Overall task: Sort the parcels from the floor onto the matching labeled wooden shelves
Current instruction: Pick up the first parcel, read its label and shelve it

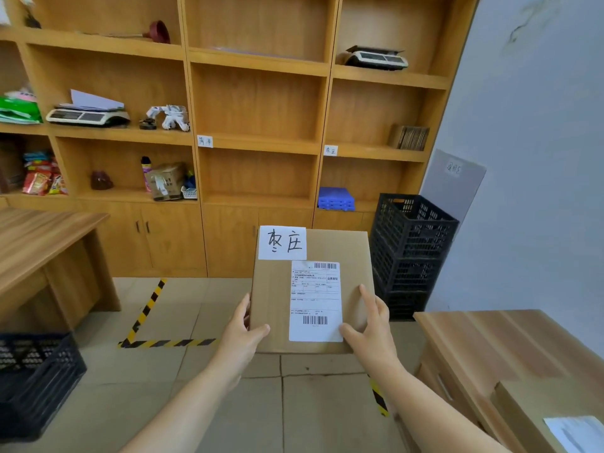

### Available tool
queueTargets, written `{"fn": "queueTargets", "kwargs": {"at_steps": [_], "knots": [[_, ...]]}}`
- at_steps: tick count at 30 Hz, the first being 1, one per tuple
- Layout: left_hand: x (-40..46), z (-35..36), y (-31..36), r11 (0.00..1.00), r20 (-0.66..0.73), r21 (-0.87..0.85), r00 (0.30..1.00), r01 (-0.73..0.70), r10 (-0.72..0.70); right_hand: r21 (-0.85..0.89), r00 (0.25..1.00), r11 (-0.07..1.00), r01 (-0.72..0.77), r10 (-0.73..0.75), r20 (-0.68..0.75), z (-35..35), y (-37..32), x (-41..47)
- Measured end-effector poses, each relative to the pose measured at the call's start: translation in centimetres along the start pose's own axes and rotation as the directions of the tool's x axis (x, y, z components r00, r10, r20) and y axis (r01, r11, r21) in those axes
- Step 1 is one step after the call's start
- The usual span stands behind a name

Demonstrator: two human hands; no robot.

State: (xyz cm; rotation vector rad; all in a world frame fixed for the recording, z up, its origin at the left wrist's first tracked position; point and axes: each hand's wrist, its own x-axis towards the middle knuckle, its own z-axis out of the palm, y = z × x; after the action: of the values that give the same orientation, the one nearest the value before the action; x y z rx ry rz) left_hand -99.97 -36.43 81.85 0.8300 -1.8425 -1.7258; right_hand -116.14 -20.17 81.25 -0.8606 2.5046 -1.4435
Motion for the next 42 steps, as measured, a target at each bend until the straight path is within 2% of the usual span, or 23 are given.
{"fn": "queueTargets", "kwargs": {"at_steps": [8,16,21,29,42], "knots": [[11.2,3.6,-0.2,0.999,0.011,0.04,1.0,0.024,-0.024,0.022,0.999,1.0,-0.02,0.02,0.04,1.2,3.7,10.7],[26.5,6.8,0.7,0.998,0.095,0.053,0.995,0.024,-0.029,-0.056,1.0,0.998,-0.029,0.029,-0.001,2.3,5.6,25.6],[36.8,9.4,2.1,0.995,0.132,0.096,0.991,-0.009,-0.003,-0.047,0.998,0.997,-0.053,0.051,-0.046,2.7,7.0,34.7],[47.6,15.0,3.9,0.988,0.213,0.151,0.977,-0.013,-0.02,-0.055,0.993,0.993,-0.1,0.096,-0.075,0.7,10.9,45.2],[62.8,26.2,6.6,0.994,0.071,0.087,0.996,-0.066,0.06,-0.008,1.0,1.0,-0.001,0.001,0.02,-4.8,17.1,64.8]]}}
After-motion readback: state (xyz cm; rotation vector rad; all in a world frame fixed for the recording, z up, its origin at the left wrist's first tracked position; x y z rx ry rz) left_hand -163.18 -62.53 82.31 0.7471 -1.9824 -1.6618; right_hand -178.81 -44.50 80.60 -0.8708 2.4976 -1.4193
